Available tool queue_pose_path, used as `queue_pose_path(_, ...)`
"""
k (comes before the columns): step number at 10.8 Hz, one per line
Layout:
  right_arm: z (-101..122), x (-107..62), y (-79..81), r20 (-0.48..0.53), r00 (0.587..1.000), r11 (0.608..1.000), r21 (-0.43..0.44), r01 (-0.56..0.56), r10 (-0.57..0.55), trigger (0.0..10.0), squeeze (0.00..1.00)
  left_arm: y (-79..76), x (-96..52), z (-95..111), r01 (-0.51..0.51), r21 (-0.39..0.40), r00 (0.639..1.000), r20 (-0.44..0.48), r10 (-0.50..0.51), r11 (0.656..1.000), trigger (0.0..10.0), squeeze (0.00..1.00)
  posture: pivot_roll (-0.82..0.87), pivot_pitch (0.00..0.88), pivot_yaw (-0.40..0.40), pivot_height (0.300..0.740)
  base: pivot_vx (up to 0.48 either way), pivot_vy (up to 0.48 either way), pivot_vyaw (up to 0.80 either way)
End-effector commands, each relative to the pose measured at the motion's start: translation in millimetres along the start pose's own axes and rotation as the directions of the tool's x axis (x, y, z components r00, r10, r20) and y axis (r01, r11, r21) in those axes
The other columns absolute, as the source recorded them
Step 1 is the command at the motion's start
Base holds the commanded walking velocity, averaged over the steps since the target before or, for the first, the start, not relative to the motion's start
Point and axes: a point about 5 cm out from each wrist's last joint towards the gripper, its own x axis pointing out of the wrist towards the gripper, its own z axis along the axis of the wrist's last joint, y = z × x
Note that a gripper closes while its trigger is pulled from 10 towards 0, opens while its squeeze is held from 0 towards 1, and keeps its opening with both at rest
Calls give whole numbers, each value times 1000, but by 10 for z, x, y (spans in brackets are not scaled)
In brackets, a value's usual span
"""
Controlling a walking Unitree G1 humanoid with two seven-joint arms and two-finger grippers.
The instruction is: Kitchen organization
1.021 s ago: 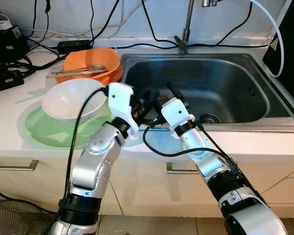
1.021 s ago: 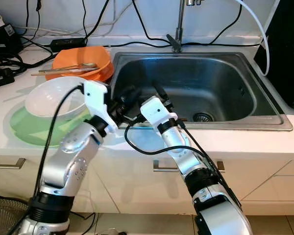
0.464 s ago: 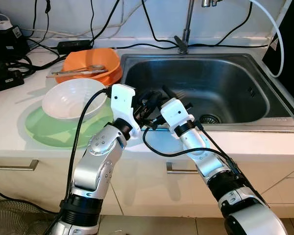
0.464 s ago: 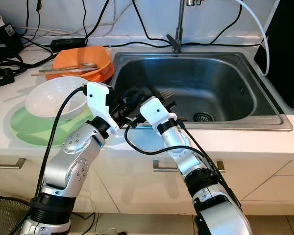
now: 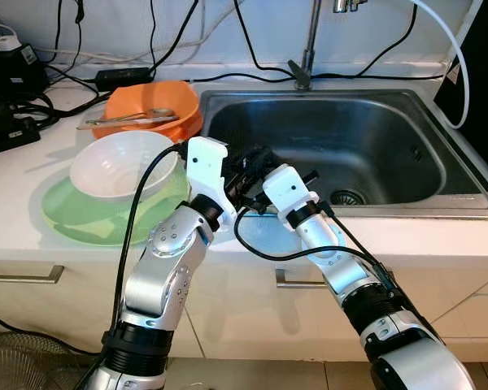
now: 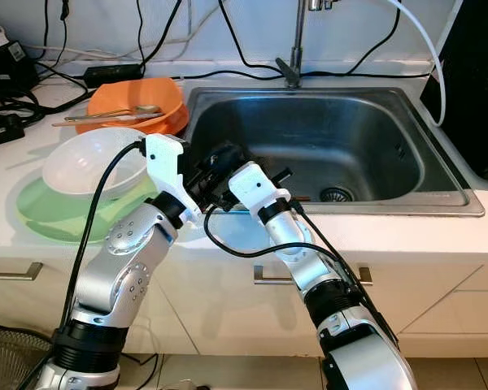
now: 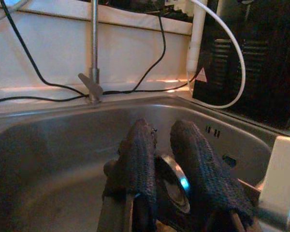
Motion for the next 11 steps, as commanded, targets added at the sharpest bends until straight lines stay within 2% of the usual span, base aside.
queue_pose_path(1, 24, 12, -5, 13, 1000, 1000, 12, 10, -11, 0, 0, 64, -34, -64, -36, -3, 999, -36, 36, 999, 10000, 0, 131, 0, 67, 740, 0, 0, 0)
queue_pose_path(2, 24, 12, -4, 12, 1000, 1000, 13, 10, -10, 0, 0, 63, -37, -64, -35, -6, 999, -35, 35, 999, 10000, 1000, 131, 0, 67, 740, 0, 0, 0)
queue_pose_path(5, 11, 7, -4, 5, 1000, 1000, 13, 8, -8, 0, 0, 80, -47, -29, -42, -52, 999, -15, 42, 998, 10000, 1000, 132, 0, 64, 740, 0, 0, 0)
queue_pose_path(7, -2, 3, 0, -4, 1000, 1000, 14, 6, -6, 0, 0, 71, -47, 69, -31, -116, 999, 34, 35, 993, 10000, 1000, 133, 0, 62, 740, 0, 0, 0)
queue_pose_path(9, -40, 0, -13, -27, 1000, 1000, 9, 11, -11, 0, 0, 136, -63, 218, -66, -169, 990, 110, 85, 983, 10000, 1000, 135, 0, 59, 740, 0, 0, 0)
queue_pose_path(10, -73, 21, -95, -56, 997, 999, 20, 47, -46, 0, 0, 187, -93, 296, -91, -185, 981, 154, 121, 978, 10000, 0, 141, 0, 54, 740, 0, 0, 0)
queue_pose_path(11, -106, 46, -195, -92, 991, 995, 30, 100, -97, 0, 0, 196, -98, 298, -101, -184, 979, 155, 130, 978, 10000, 0, 143, 0, 52, 740, 0, 0, 0)
